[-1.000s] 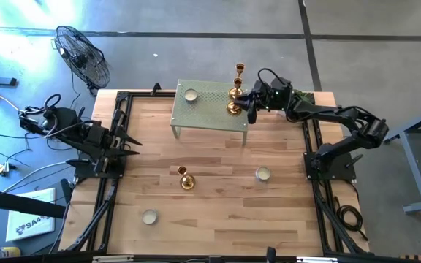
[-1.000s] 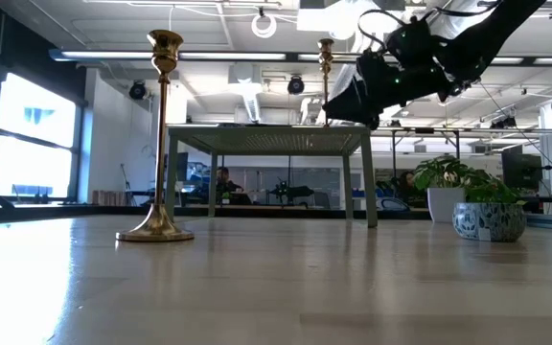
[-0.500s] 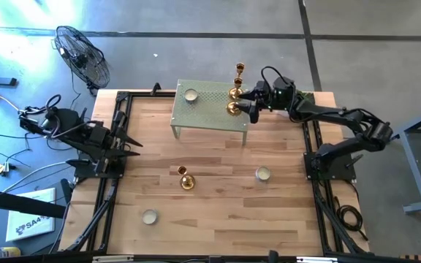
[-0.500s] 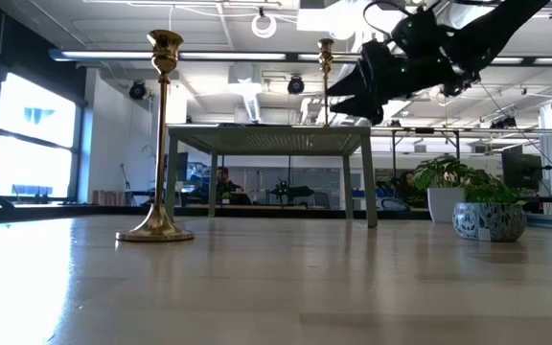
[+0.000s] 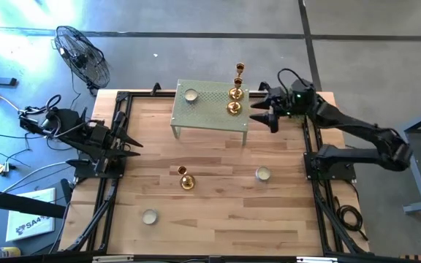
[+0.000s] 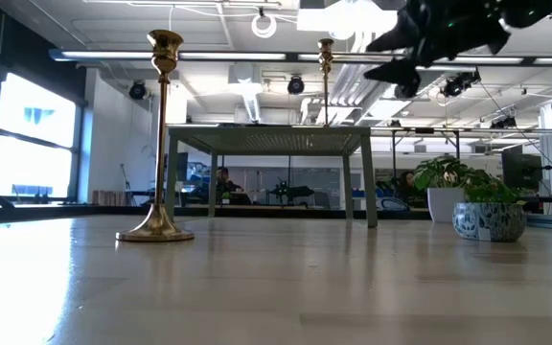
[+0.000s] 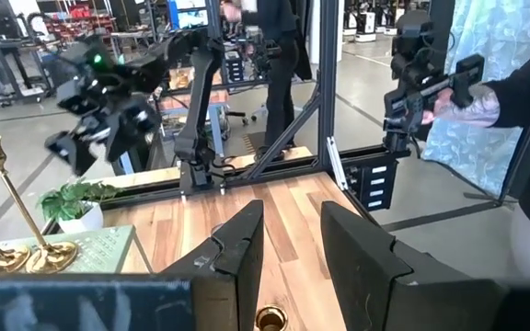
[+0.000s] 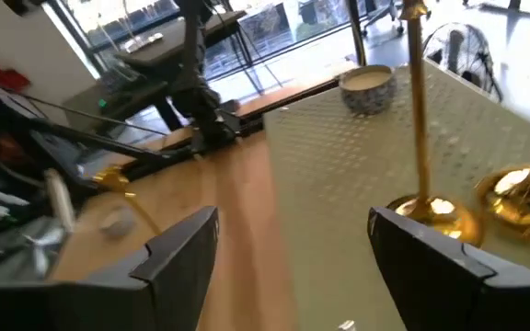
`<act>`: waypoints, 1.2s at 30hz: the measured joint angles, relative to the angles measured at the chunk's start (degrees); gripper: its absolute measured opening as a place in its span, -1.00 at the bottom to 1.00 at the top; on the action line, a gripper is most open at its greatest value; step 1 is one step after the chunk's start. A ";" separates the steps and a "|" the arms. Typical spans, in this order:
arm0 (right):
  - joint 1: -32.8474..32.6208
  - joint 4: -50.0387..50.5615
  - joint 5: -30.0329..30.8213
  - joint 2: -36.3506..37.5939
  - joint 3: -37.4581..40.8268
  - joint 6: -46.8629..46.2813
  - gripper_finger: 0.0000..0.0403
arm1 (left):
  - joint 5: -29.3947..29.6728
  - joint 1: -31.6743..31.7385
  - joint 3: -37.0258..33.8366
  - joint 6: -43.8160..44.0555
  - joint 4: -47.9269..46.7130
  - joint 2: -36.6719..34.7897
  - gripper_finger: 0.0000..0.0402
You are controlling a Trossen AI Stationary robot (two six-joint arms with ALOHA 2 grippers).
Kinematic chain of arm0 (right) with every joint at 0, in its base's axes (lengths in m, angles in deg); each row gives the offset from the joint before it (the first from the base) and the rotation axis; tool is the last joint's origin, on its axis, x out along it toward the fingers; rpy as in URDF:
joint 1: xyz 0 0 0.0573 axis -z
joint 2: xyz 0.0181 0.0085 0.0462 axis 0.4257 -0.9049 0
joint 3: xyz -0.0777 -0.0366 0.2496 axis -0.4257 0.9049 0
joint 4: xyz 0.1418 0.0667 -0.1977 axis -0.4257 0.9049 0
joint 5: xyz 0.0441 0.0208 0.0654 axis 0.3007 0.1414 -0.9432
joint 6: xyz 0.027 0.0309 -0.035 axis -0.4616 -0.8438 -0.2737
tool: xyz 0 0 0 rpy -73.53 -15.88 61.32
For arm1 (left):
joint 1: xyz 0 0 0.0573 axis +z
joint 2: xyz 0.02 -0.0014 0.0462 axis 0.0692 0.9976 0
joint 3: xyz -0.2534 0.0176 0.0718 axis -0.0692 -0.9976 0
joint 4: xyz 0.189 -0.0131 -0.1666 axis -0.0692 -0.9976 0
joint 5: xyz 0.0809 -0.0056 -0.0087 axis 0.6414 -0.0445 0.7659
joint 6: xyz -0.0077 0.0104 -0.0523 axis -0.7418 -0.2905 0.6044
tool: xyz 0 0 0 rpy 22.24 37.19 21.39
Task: Stock candles and holders on shelf
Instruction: Align the right light blue scented candle with the other scented candle on the shelf
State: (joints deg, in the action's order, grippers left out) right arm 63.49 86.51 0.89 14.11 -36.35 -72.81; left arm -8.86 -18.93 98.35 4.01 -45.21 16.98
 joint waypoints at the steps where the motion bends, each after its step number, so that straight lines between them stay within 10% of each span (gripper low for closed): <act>1: -0.08 1.70 -0.01 1.71 0.00 -1.15 0.36 | 0.00 0.00 0.00 0.00 0.00 0.07 -0.46; 21: -0.10 15.26 -0.25 22.60 -0.04 -10.38 0.38 | -1.55 0.00 0.02 1.33 -0.04 4.88 -0.46; 36: -4.48 16.17 -1.54 21.16 -0.04 -11.52 0.96 | -1.53 0.00 0.02 4.13 0.00 7.90 -0.46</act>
State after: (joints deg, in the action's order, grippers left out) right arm 59.00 102.67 -0.66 35.26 -36.40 -84.33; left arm -10.38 -18.93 98.37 8.14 -45.21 24.88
